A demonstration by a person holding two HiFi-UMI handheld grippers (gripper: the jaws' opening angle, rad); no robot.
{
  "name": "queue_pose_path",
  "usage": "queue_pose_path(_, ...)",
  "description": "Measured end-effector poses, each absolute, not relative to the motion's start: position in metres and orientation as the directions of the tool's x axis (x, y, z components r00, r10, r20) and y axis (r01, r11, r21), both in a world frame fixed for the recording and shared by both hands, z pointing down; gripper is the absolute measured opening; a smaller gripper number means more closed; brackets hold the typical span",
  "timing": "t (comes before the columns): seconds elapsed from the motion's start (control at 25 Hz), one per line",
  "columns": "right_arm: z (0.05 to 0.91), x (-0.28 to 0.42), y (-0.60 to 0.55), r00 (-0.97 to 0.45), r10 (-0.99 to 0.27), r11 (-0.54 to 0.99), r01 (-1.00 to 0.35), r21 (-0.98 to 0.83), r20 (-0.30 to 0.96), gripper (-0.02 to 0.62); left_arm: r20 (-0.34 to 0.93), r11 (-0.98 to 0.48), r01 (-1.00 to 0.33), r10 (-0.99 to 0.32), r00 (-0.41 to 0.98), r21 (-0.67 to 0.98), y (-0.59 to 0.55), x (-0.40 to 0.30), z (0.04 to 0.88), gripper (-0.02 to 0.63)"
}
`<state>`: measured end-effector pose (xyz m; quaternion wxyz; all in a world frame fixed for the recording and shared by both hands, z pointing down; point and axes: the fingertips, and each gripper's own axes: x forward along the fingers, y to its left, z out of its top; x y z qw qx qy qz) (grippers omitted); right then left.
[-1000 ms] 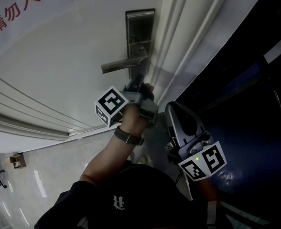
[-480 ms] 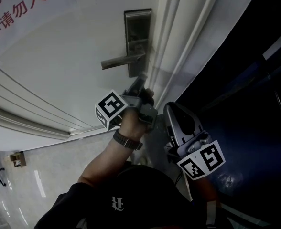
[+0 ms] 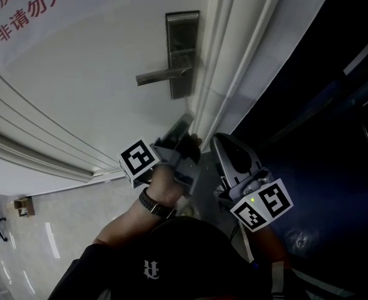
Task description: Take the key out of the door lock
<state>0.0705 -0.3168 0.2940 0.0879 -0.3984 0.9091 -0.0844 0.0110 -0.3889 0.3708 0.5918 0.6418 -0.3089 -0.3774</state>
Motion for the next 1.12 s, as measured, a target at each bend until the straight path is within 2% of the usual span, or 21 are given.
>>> queue_pose_path(0.52, 0.289, 0.053, -0.305, -0.697, -0.711, 0.699, -0.685, -0.205, -0.095, 0.015, -0.166, -0.141, 0.087, -0.816, 0.554, 0.986, -0.327, 0.006, 0.355, 0.009)
queue_pose_path(1.12, 0.287, 0.051, -0.299, -0.676, -0.730, 0.681, -0.709, -0.182, -0.100, 0.014, -0.174, -0.153, 0.085, -0.795, 0.581, 0.985, -0.314, 0.010, 0.352, 0.009)
